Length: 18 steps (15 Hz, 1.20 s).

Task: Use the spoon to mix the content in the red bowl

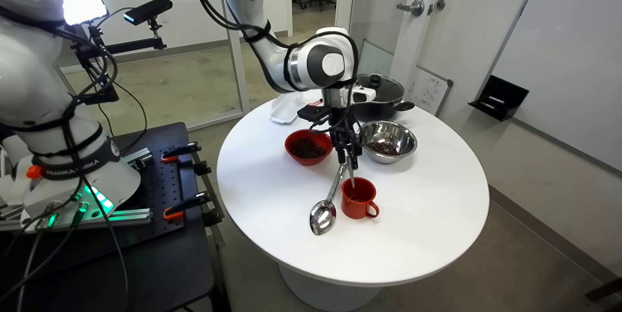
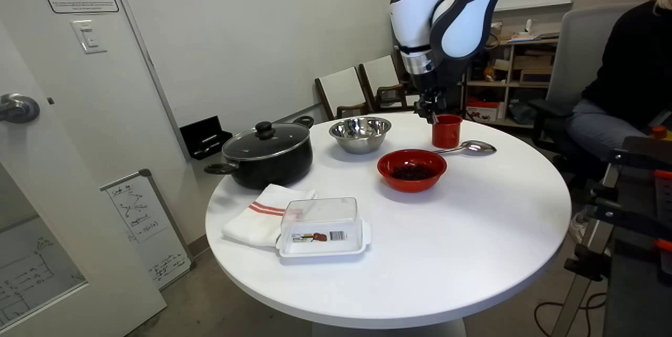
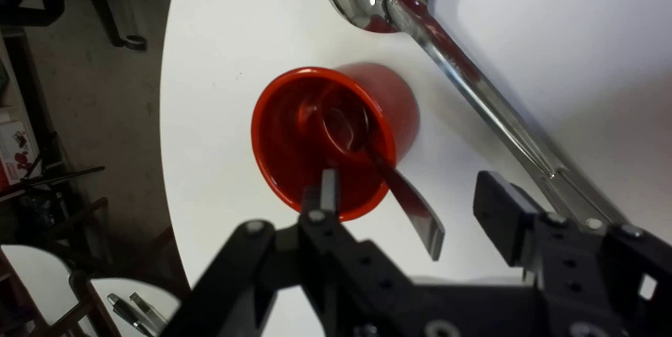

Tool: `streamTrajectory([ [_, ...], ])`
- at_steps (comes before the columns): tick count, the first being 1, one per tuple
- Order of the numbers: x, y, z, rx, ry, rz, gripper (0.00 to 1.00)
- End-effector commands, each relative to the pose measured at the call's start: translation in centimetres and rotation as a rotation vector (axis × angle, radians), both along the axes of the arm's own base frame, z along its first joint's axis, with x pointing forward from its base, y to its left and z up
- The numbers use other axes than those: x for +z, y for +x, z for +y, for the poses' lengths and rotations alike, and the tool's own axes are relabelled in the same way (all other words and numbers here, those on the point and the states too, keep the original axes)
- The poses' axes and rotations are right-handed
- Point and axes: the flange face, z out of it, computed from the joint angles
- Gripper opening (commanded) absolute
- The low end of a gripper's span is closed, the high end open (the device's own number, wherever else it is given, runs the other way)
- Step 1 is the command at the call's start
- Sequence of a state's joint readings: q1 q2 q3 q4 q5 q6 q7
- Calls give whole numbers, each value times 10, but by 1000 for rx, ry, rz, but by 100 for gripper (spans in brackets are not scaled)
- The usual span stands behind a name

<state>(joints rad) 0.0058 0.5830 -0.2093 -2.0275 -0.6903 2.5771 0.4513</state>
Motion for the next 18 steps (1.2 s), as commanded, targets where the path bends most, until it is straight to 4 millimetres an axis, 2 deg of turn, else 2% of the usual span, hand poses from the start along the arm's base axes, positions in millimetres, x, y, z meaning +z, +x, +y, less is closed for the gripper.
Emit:
streamTrajectory([
  [1, 2, 8, 2, 16, 7, 4, 62],
  [2, 2, 8, 2, 18, 7, 3, 57],
  [3, 2, 9, 2, 20, 8, 4, 57],
  [4, 2, 9, 2, 21, 7, 5, 53],
  [6, 2, 9, 3, 24, 7, 5, 41],
  [7, 3, 10, 3, 26, 7, 6, 24],
  [8, 3, 10, 3, 28, 7, 6, 20],
  [9, 3, 10, 4, 30, 7, 6, 8],
  [10, 3, 11, 4, 32, 6, 6, 2],
  [18, 7, 16, 3, 44, -8, 12, 1],
])
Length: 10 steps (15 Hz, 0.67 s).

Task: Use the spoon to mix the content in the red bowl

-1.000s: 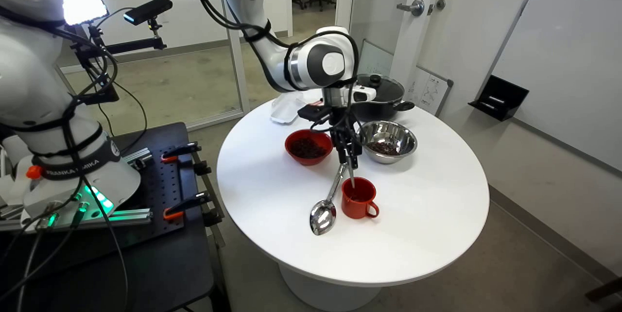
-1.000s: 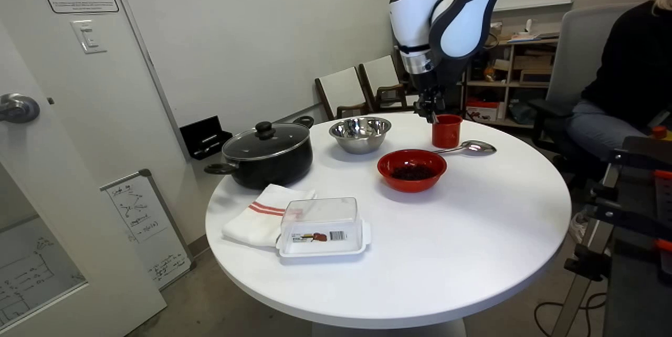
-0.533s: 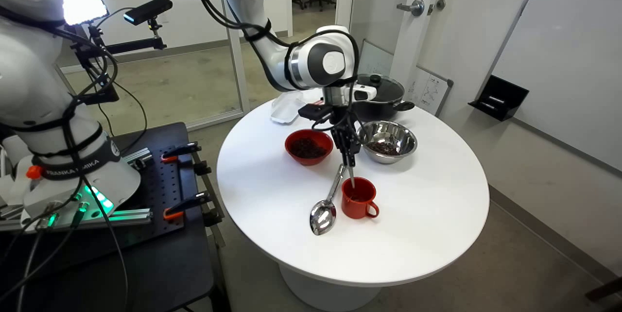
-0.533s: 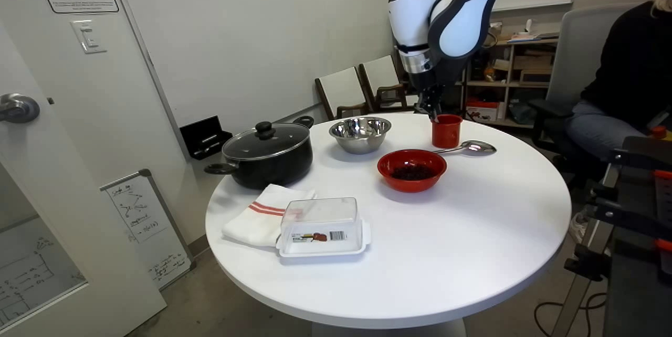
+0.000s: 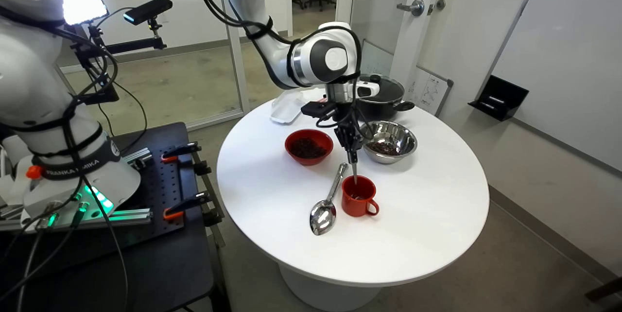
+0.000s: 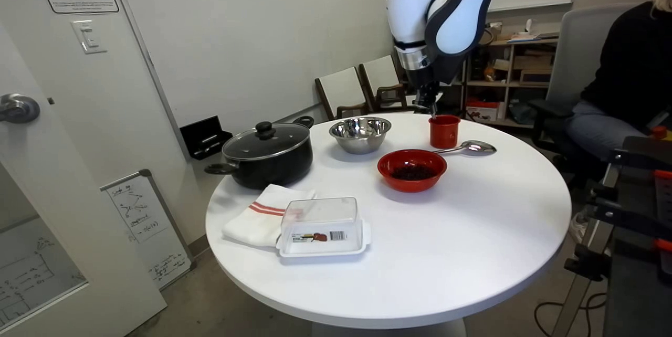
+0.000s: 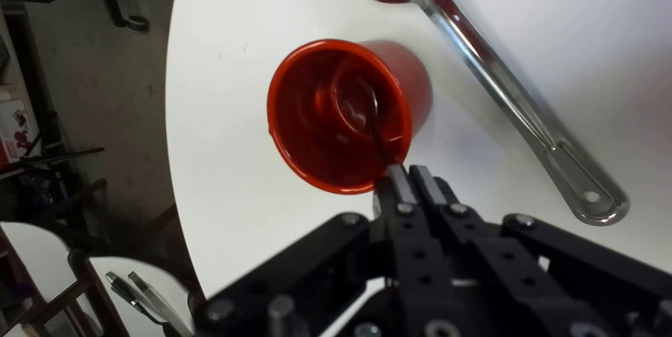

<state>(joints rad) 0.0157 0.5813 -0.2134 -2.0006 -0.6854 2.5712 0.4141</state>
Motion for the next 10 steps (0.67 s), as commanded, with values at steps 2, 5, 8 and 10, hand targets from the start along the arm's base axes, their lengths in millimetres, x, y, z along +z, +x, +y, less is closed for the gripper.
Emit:
streamTrajectory([
  [2, -2, 5, 1, 9, -11, 18, 1],
  [5, 11, 3, 5, 15, -32, -3, 1],
  [8, 24, 0, 13, 33, -35, -24, 1],
  [10, 41, -2, 20, 38, -7, -47, 1],
])
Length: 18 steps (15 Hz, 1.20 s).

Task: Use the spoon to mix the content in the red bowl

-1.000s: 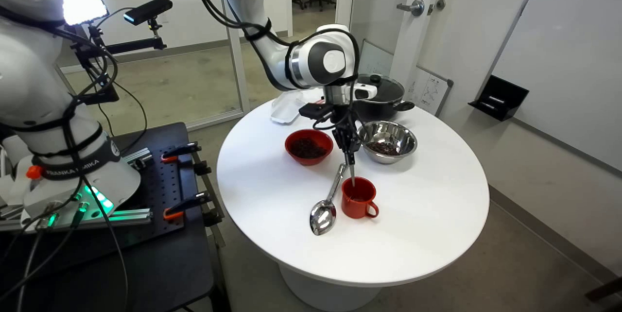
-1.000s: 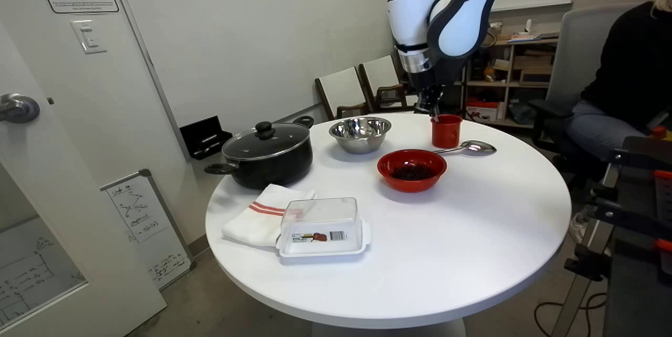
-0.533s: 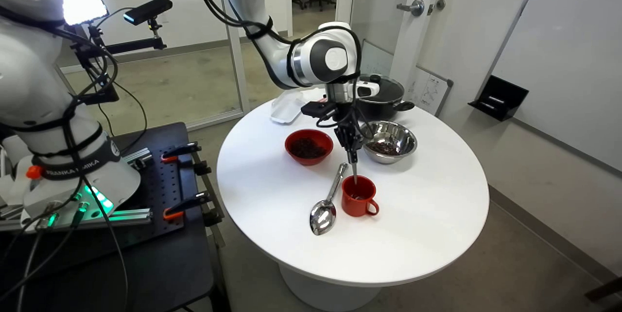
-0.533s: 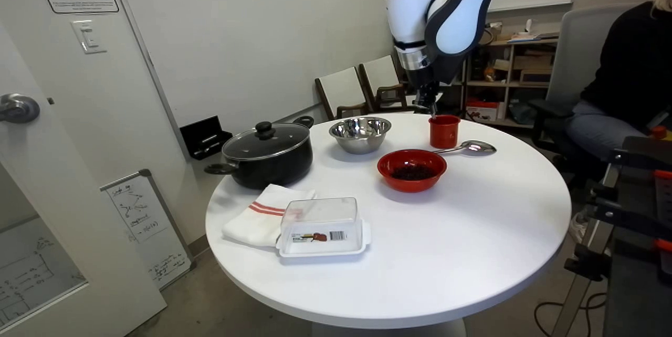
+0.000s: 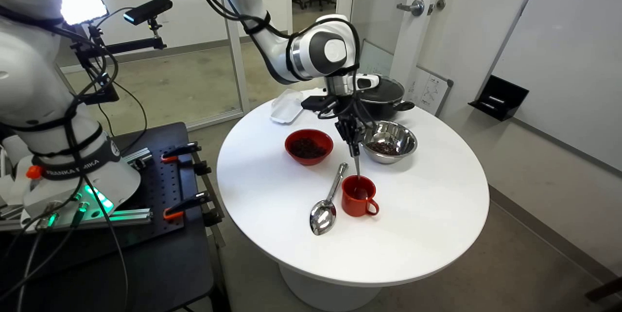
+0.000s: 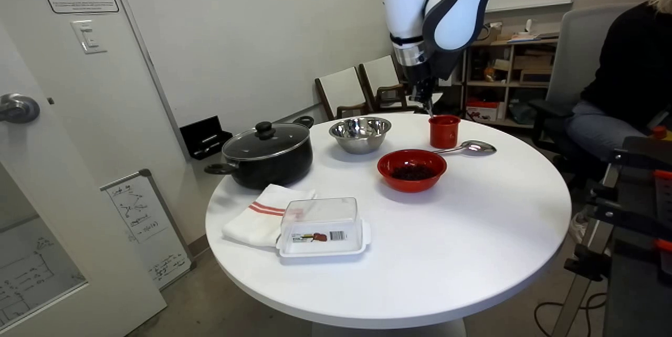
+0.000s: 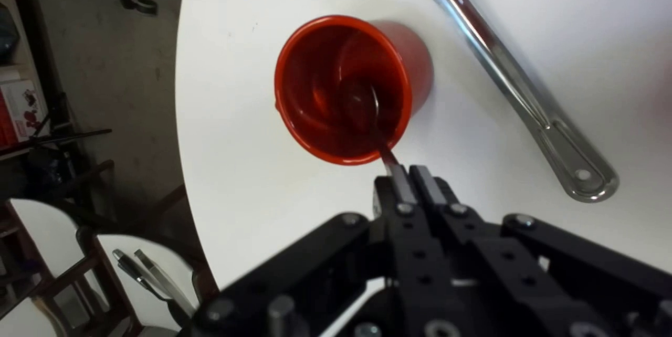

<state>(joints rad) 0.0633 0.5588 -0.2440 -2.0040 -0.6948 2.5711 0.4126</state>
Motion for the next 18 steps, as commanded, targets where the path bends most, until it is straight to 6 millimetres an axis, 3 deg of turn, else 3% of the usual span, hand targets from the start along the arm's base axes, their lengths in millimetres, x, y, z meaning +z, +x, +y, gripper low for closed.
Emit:
streamTrajectory([
  [1, 37, -7, 11, 5, 19, -42, 1],
  [7, 84, -20, 18, 12, 46, -98, 1],
  [12, 112, -35, 27, 37, 305, -61, 1],
  [18, 141, -44, 32, 131, 430, -81, 1],
])
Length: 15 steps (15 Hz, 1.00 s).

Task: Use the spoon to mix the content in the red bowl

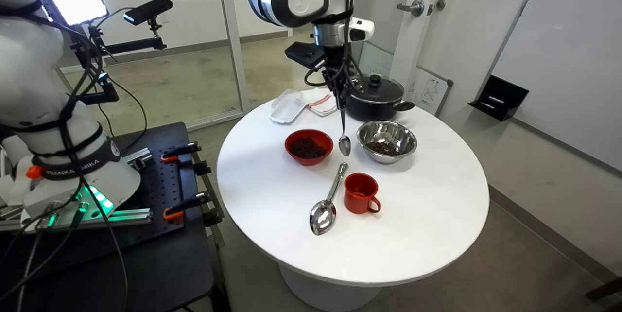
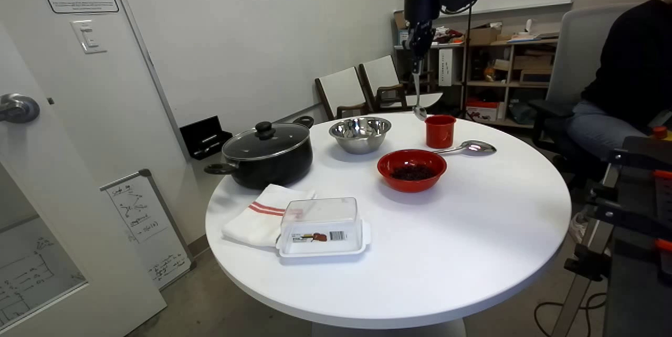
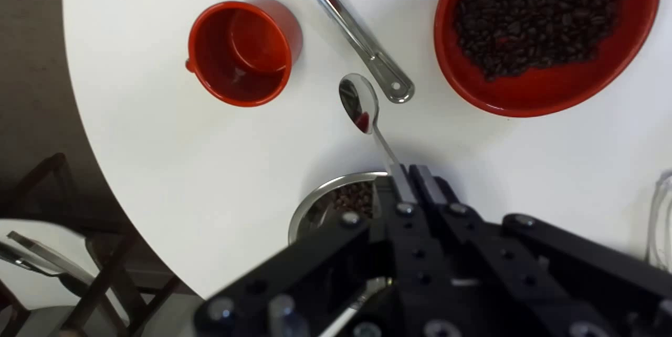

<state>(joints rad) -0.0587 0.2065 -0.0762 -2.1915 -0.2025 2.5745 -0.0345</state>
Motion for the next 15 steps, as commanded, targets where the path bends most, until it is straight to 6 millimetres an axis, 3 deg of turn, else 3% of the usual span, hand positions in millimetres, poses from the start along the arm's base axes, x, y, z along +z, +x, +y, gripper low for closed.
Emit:
streamTrajectory([
  [1, 13, -16, 14, 109, 130, 16, 1],
  [7, 1, -23, 29, 265, 320, 122, 1],
  [15, -35, -33, 26, 378, 354, 226, 1],
])
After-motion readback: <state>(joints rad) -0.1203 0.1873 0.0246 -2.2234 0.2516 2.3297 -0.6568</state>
